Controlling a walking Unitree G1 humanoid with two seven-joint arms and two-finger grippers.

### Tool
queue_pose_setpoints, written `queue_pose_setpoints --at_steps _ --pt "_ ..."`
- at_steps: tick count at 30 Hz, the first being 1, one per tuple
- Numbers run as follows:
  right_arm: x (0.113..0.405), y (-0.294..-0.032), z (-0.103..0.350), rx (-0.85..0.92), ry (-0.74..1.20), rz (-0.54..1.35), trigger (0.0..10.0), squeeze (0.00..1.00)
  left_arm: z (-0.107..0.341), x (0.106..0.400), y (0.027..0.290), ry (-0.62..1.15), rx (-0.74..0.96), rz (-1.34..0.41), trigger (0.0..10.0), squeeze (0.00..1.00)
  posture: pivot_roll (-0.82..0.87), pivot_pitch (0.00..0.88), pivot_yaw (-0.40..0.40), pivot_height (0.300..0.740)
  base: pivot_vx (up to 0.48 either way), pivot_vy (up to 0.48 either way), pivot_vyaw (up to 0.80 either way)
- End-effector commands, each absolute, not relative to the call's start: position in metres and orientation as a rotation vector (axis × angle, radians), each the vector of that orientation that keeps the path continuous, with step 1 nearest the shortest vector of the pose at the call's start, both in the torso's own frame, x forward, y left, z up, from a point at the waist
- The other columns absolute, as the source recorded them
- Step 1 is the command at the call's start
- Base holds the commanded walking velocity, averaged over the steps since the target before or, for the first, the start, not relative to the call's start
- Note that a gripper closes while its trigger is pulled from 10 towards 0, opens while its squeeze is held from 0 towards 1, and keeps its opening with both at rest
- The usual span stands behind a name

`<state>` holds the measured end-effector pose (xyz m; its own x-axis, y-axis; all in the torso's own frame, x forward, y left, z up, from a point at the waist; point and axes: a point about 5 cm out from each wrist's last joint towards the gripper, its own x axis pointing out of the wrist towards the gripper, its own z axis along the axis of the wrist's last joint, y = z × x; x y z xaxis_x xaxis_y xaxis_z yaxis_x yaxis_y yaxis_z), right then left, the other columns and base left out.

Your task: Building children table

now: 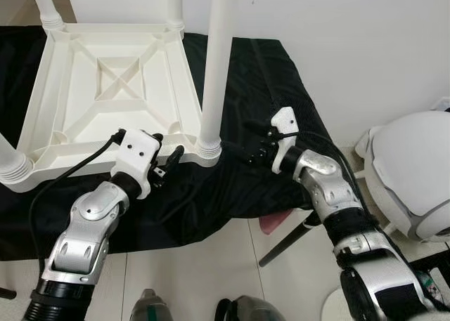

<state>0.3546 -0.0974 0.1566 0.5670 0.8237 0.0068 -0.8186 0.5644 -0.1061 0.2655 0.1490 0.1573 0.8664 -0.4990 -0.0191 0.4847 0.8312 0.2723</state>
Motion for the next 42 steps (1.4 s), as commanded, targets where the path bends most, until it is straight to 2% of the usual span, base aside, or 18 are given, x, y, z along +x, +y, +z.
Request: queue_pose_setpoints --at_steps 1,10,21,24,32,34,36,39,40,42 --pt "0.357 -0.094 0.156 -0.096 -0.053 0.979 10.0 0.00 0.154 0.263 0.145 -0.033 0.283 -0.533 10.0 0.00 0.11 0.000 -0.110 0.740 0.000 0.000 0.00" --pt "0.363 -0.082 0.160 -0.088 -0.035 1.041 10.0 0.00 0.144 0.270 0.153 0.046 0.352 -0.429 10.0 0.00 0.13 0.000 -0.122 0.740 0.000 0.000 0.00" --pt "0.363 -0.069 0.158 -0.087 -0.021 1.080 10.0 0.00 0.145 0.269 0.153 0.054 0.353 -0.412 10.0 0.00 0.14 0.002 -0.126 0.740 0.000 0.000 0.00" --pt "0.361 -0.055 0.154 -0.066 -0.018 1.105 10.0 0.00 0.146 0.266 0.147 0.063 0.339 -0.426 10.0 0.00 0.14 0.013 -0.124 0.740 0.000 0.000 0.00" --pt "0.361 -0.052 0.151 -0.048 -0.023 1.097 10.0 0.00 0.146 0.262 0.143 0.071 0.330 -0.438 10.0 0.00 0.15 0.023 -0.126 0.740 0.000 0.000 0.00" --pt "0.360 -0.052 0.147 -0.034 -0.028 1.075 8.3 0.00 0.146 0.260 0.142 0.076 0.329 -0.438 10.0 0.00 0.15 0.023 -0.127 0.740 0.000 0.000 0.00" --pt "0.362 -0.053 0.147 -0.031 -0.036 1.037 4.9 0.00 0.147 0.260 0.142 0.078 0.329 -0.438 10.0 0.00 0.15 0.025 -0.126 0.740 0.000 0.000 0.00" --pt "0.362 -0.054 0.147 -0.028 -0.039 1.020 4.5 0.00 0.146 0.260 0.142 0.078 0.329 -0.438 10.0 0.00 0.15 0.025 -0.126 0.740 0.000 0.000 0.00" --pt "0.363 -0.055 0.147 -0.018 -0.042 0.999 1.2 0.00 0.146 0.260 0.142 0.080 0.330 -0.437 10.0 0.00 0.15 0.025 -0.126 0.740 0.000 0.000 0.00" --pt "0.363 -0.056 0.146 -0.014 -0.046 0.990 1.3 0.00 0.146 0.260 0.142 0.082 0.331 -0.438 10.0 0.00 0.15 0.023 -0.125 0.740 0.000 0.000 0.00"
